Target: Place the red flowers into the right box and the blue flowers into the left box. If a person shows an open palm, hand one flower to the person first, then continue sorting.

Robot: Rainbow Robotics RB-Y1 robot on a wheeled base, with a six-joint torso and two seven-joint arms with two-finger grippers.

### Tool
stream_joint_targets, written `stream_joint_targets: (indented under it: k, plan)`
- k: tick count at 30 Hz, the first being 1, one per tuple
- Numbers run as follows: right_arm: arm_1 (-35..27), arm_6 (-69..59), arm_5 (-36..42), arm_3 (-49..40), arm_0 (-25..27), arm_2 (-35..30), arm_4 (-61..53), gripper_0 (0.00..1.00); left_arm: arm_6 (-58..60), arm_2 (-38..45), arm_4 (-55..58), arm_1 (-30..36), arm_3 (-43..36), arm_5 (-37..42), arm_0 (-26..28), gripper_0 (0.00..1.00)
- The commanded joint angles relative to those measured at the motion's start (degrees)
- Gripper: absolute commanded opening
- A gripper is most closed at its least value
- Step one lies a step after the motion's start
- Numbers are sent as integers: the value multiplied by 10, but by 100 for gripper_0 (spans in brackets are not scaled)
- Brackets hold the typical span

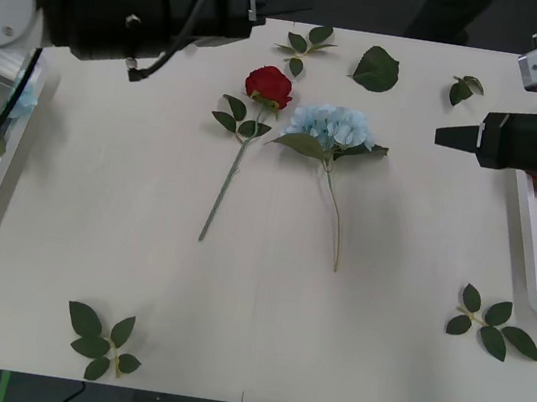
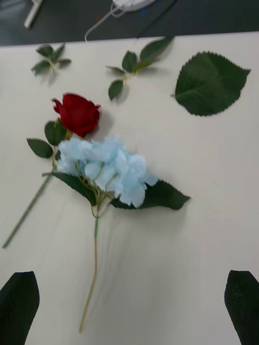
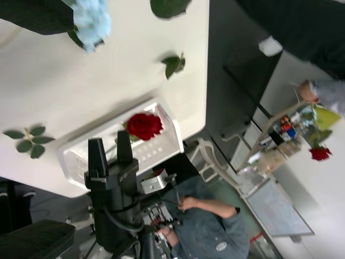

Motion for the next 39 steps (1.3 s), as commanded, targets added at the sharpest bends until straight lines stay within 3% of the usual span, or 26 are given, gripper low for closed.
stream_joint_targets:
  k: [1,6,10,17,26,32,39]
  plan:
    - [14,-95,51,-32,-34,-14,67,100,108,67,-59,27,-17,120,-61,100]
    - [69,-161,104,-37,-59,-11,150,100,176,71,-128,27,-17,202,-85,100]
    - [117,-216,116,-36,-89,22,238,100,241,14,-211,40,-16,238,-107,100]
    - [179,-308,130,-28,-136,96,360,100,347,-98,-311,55,16,240,-147,100]
    - [269,-422,198,3,-176,173,525,100,435,-252,-381,58,127,240,-219,100]
    - [313,-440,184,67,-192,197,572,100,444,-317,-370,58,190,240,-243,100]
    - [358,-443,105,180,-218,232,607,100,443,-383,-333,58,260,234,-259,100]
